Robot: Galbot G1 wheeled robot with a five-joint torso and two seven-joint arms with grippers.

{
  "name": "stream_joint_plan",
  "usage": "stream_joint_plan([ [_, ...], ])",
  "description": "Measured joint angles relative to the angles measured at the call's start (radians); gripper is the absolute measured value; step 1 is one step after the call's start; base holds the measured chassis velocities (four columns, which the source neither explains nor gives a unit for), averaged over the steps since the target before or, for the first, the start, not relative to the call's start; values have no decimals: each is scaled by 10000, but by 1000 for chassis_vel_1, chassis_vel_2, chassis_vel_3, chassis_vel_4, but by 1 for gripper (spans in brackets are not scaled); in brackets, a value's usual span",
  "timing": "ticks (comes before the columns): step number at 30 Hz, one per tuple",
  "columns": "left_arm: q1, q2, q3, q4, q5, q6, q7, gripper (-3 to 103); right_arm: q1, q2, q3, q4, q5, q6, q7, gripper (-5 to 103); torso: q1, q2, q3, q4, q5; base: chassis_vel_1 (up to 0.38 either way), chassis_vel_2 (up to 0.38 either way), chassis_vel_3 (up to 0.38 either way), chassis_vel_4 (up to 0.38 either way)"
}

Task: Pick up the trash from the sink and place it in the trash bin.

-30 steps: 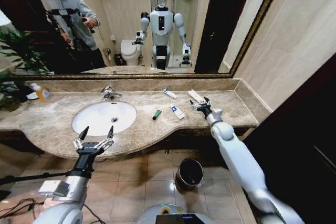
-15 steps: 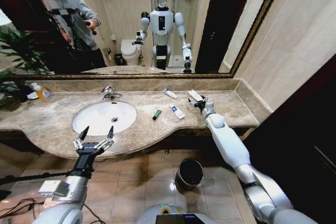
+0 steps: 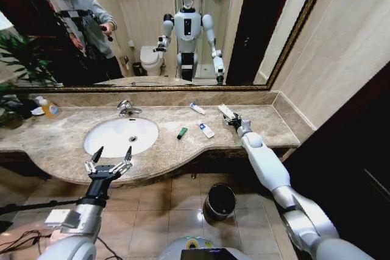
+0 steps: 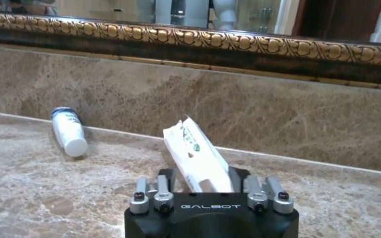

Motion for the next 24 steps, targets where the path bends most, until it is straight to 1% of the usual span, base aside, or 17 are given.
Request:
stream_joint_plan([
  [1, 0, 0, 0, 0, 0, 0, 0, 100, 0, 17, -7, 0, 7, -8, 0, 49, 0, 0, 0, 0, 0, 0, 0, 0, 0],
  [3, 0, 0, 0, 0, 0, 0, 0, 100, 0, 30, -16, 0, 7, -8, 0, 49, 0, 0, 0, 0, 0, 0, 0, 0, 0],
  [6, 0, 0, 0, 0, 0, 0, 0, 100, -12, 61, -19, -15, 4, -8, 1, 33, 0, 0, 0, 0, 0, 0, 0, 0, 0],
  [7, 0, 0, 0, 0, 0, 0, 0, 100, -12, 61, -19, -15, 4, -8, 1, 33, 0, 0, 0, 0, 0, 0, 0, 0, 0],
  [10, 0, 0, 0, 0, 0, 0, 0, 100, -47, 59, 18, -1, 11, -8, 16, 16, 0, 0, 0, 0, 0, 0, 0, 0, 0],
  [11, 0, 0, 0, 0, 0, 0, 0, 100, -47, 59, 18, -1, 11, -8, 16, 16, 0, 0, 0, 0, 0, 0, 0, 0, 0],
  [13, 0, 0, 0, 0, 0, 0, 0, 100, -72, 44, 50, 41, 29, -8, 23, 5, 0, 0, 0, 0, 0, 0, 0, 0, 0],
  [14, 0, 0, 0, 0, 0, 0, 0, 100, -83, 39, 69, 65, 43, -8, 30, 2, 0, 0, 0, 0, 0, 0, 0, 0, 0],
  [20, 0, 0, 0, 0, 0, 0, 0, 100, -205, 9, 209, 302, 80, -23, 88, 0, 0, 0, 0, 0, 0, 0, 0, 0, 0],
  [24, 0, 0, 0, 0, 0, 0, 0, 100, -422, -78, 368, 768, 156, -131, 175, 0, 0, 0, 0, 0, 0, 0, 0, 0, 0],
])
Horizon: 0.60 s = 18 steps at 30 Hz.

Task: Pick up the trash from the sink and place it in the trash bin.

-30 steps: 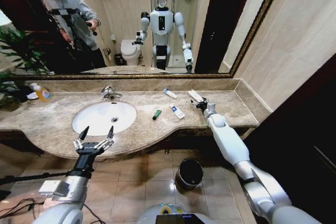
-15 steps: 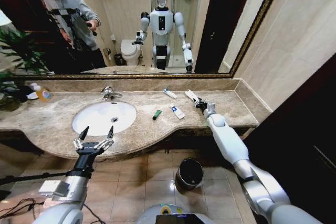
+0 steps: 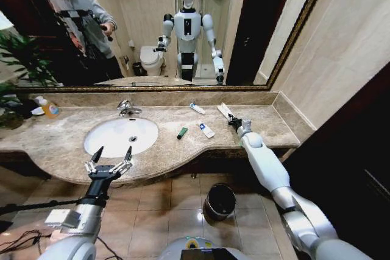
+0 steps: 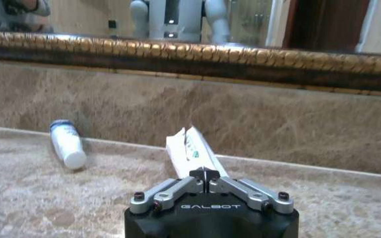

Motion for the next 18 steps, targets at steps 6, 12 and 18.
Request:
stream_joint_plan([
  [6, 0, 0, 0, 0, 0, 0, 0, 100, -659, -324, 416, 1492, 245, -285, 341, 0, 0, 0, 0, 0, -1, 0, 0, 0, 0],
  [12, 0, 0, 0, 0, 0, 0, 0, 100, -1896, -922, 935, 3649, 517, -594, 754, 0, 0, 0, 0, 0, -1, 0, 0, 0, 0],
  [18, 0, 0, 0, 0, 0, 0, 0, 100, -4060, -1708, 1809, 6270, 1255, -768, 1126, 0, -3, 2, -2, -3, 1, 0, 0, 0, 0],
])
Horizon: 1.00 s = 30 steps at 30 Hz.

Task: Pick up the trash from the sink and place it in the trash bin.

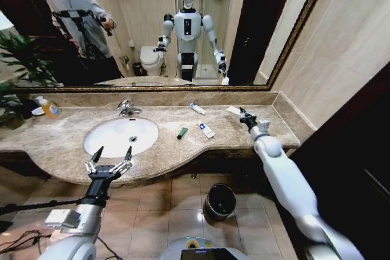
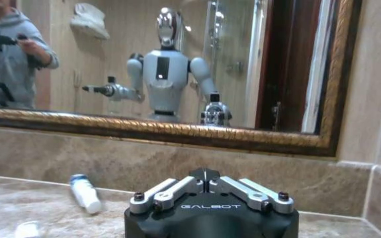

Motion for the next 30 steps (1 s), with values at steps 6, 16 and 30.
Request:
stream_joint_plan([
  [6, 0, 0, 0, 0, 0, 0, -1, 100, -2461, -230, 1414, 2434, 157, -3, 139, 0, 1, 0, 0, 3, -1, 0, 0, 0, 0],
  [16, 0, 0, 0, 0, 0, 0, -1, 100, -5877, 667, 3410, 4763, -337, 452, 64, 0, 0, 0, 0, 3, -2, 0, 0, 0, 0],
  [30, 0, 0, -1, 0, 0, 0, 0, 100, -8667, 2391, 3616, 4945, -2025, 2519, -708, 0, 2, -1, 1, 3, 1, 0, 0, 0, 0],
])
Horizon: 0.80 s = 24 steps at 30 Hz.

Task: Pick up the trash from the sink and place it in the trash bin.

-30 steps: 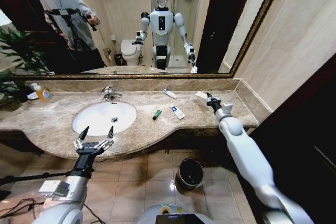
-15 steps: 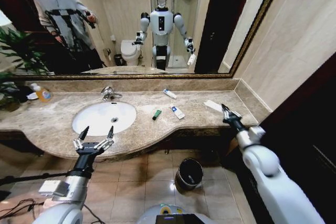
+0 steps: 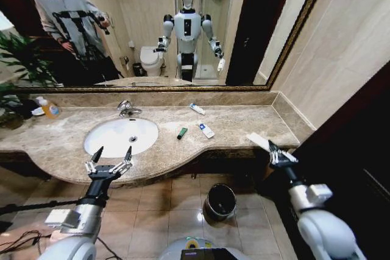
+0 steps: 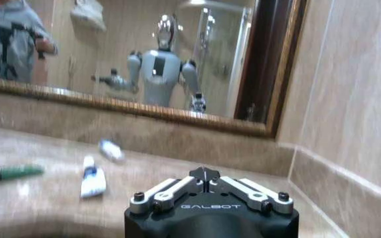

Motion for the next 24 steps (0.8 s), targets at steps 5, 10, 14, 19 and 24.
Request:
stream_joint_plan([
  [5, 0, 0, 1, 0, 0, 0, 1, 100, -388, 413, -326, -642, -404, 565, -160, 0, 0, 0, 0, -2, -3, 0, 0, 0, 0],
  [10, 0, 0, 1, 0, 0, 0, 0, 100, -374, 736, -1188, -1666, -1219, 1065, -187, 0, 0, 0, 0, -1, -4, 0, 0, 0, 0],
  [14, 0, 0, 0, 0, 0, 0, 0, 100, -66, 885, -1743, -2529, -1816, 1197, -172, 0, 1, 0, 0, 0, -2, 0, 0, 0, 0],
  [19, 1, 0, 0, 0, 0, 0, 0, 100, 829, 1003, -2259, -4346, -2563, 1299, -200, 0, 0, 0, 1, -1, -2, 0, 0, 0, 0],
  [24, 0, 0, 1, 0, 0, 0, 0, 100, 1913, 1133, -2515, -6152, -3037, 1391, -224, 0, 1, -1, 1, 1, -2, 0, 0, 0, 0],
])
